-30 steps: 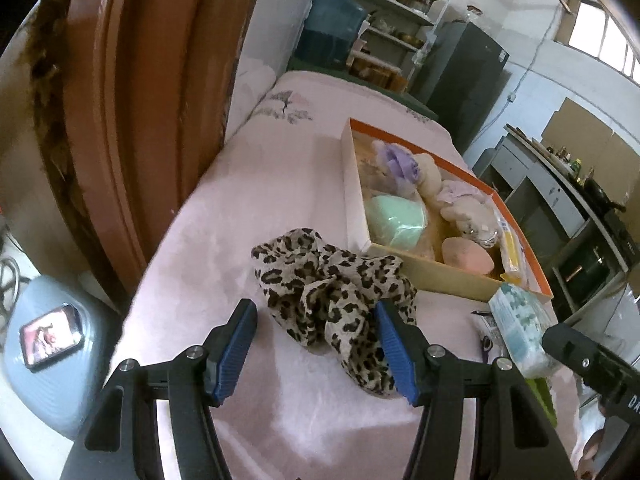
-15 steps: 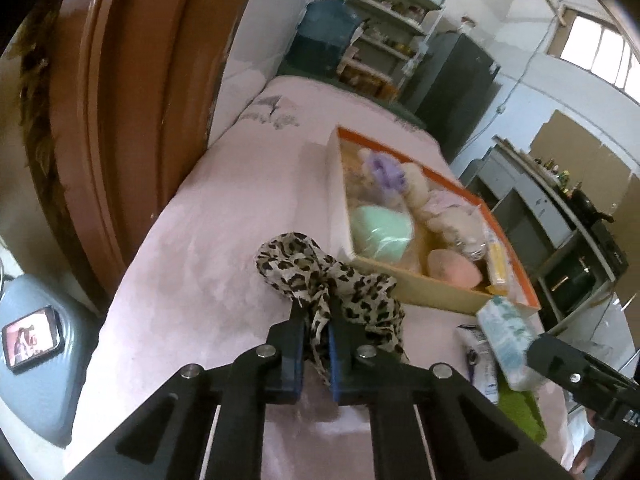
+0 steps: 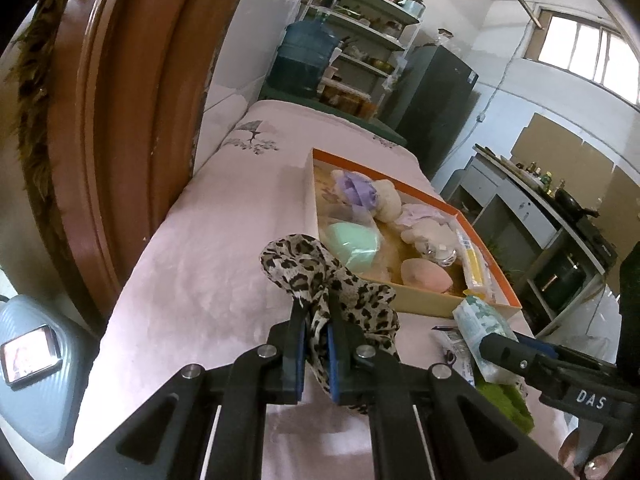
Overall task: Organize soft objects
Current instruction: 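Grasp the Flower tissue pack with the right gripper while the left lifts the scrunchie, then carry the scrunchie and Flower tissue pack over the box lid with both grippers, then open both grippers to drop the scrunchie and tissue pack in the lid, then move both grippers back toward the green ring and wipes packet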
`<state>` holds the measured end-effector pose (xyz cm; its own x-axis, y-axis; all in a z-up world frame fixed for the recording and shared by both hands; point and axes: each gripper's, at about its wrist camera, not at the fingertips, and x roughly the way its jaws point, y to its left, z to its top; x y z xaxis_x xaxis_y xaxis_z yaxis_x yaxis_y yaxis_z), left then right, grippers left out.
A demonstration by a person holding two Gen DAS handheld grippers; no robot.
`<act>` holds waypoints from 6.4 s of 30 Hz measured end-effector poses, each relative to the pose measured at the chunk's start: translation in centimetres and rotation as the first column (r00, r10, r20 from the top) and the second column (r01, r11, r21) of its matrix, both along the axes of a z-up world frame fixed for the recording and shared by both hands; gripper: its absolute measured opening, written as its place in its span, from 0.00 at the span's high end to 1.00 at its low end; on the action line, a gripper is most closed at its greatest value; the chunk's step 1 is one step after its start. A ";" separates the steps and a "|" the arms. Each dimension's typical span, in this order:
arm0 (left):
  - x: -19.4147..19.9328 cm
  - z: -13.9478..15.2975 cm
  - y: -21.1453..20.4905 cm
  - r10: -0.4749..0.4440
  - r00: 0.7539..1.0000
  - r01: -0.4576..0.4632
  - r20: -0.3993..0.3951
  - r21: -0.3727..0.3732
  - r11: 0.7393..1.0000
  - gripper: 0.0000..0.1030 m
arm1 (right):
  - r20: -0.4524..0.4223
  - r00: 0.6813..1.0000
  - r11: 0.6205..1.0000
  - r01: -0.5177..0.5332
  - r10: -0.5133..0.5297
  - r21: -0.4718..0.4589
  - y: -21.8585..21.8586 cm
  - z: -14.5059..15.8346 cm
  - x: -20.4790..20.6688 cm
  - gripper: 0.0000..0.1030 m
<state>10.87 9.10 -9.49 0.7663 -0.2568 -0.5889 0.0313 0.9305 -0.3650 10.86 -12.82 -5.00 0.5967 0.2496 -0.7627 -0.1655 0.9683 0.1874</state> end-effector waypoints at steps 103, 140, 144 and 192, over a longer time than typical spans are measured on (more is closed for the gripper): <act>13.3 4.0 -9.5 -0.059 0.998 0.056 0.005 0.208 0.977 0.92 | 0.139 0.989 0.998 -0.050 0.056 -0.050 -4.8 1.0 13.2 0.46; 13.2 3.4 -9.2 -0.036 0.999 0.036 -0.007 0.227 0.973 0.49 | 0.140 0.988 0.997 -0.057 0.064 -0.050 -4.7 0.4 13.4 0.37; 12.7 4.0 -9.1 -0.032 0.999 0.029 0.009 0.226 0.974 0.49 | 0.154 0.987 0.998 -0.048 0.054 -0.044 -5.0 1.1 12.8 0.37; 3.0 9.8 -7.7 -0.016 0.991 -0.013 0.134 0.218 0.976 0.49 | 0.246 0.968 0.998 -0.045 0.055 -0.044 -4.5 7.1 2.6 0.37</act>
